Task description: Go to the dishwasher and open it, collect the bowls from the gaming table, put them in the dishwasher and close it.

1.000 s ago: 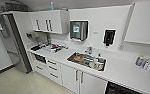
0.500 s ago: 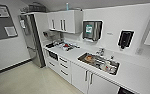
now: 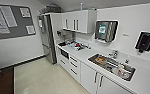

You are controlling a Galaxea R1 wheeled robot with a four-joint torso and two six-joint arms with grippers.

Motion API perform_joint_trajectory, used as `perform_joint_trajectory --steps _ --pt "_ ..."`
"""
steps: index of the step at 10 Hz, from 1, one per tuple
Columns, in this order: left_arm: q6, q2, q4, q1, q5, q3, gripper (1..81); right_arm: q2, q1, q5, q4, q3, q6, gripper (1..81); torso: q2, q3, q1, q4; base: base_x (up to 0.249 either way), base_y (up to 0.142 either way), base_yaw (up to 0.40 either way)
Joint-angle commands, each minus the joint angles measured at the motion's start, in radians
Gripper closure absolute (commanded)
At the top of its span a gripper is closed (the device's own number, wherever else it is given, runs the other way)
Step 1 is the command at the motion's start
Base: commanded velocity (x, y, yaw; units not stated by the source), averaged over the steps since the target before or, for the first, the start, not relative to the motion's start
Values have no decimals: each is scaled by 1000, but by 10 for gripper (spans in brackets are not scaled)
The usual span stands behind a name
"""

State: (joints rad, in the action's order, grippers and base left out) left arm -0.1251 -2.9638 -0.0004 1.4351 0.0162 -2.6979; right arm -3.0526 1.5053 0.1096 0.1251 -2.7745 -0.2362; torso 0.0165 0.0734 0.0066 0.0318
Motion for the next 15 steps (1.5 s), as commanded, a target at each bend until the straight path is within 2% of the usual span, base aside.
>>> perform_joint_trajectory --steps 1,4,6,9,13,15 --pt "7 15 -9 -51 59 -2 10 -7 -33 -47 -9 6 1 10 0 0 0 0 0 0 366" --pt "7 21 -16 -51 56 4 10 -5 -32 -47 -9 0 1 10 0 0 0 0 0 0 365" --pt "7 14 -13 -51 57 7 10 36 -15 -30 -1 30 6 10 0 0 0 0 0 0 365" --pt "7 31 -15 -40 56 32 10 179 -21 -21 7 300 8 10 0 0 0 0 0 0 365" --pt "7 67 -16 -35 56 104 10 148 -13 -22 30 256 11 10 0 0 0 0 0 0 366" --pt "6 69 -15 -35 54 104 10 136 -10 -22 28 233 11 10 0 0 0 0 0 0 366"
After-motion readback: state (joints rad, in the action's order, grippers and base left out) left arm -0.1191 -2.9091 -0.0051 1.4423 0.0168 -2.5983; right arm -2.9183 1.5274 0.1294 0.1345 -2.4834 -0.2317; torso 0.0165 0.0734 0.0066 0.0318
